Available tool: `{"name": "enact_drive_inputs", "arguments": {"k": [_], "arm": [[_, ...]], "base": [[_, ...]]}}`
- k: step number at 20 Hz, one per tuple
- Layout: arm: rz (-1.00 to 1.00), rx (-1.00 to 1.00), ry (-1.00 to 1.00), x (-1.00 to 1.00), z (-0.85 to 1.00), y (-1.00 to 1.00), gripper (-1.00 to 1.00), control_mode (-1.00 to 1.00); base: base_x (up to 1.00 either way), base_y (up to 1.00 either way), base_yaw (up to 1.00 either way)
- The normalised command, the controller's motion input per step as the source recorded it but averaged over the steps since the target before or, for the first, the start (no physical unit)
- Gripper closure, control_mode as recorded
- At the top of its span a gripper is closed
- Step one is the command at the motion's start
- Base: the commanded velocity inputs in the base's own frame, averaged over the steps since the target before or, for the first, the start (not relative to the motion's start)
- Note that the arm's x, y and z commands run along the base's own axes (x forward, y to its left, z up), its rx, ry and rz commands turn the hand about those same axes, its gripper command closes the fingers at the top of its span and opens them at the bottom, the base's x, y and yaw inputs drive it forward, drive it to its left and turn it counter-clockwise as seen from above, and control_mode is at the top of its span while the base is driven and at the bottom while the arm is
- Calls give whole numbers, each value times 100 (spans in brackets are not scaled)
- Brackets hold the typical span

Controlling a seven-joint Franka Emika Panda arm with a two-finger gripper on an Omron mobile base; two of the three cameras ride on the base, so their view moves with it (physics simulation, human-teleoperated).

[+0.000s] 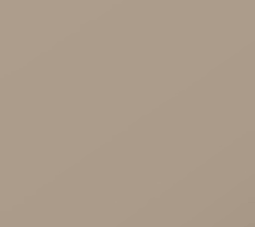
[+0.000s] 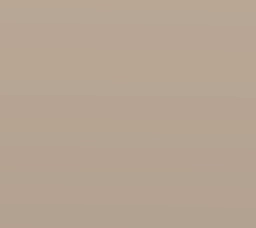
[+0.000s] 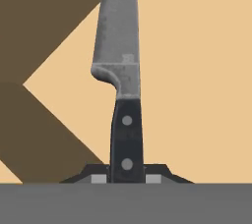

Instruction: Pick up the metallic utensils from the counter and place them in the open drawer. Make sure not to pick up any wooden utensils.

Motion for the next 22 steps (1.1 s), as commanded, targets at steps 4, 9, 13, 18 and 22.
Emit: {"name": "enact_drive_inputs", "arguments": {"k": [4, 9, 13, 18, 22], "arm": [[-3, 0, -5, 81, -19, -1, 100, -100], [0, 0, -1, 54, 1, 0, 100, -100], [0, 0, 0, 32, 0, 0, 100, -100], [0, 0, 0, 11, -19, 0, 100, -100], [0, 0, 0, 0, -67, 0, 100, -100]], "base": [[0, 0, 0], [0, 0, 0], [0, 0, 0], [0, 0, 0], [0, 0, 0]]}}
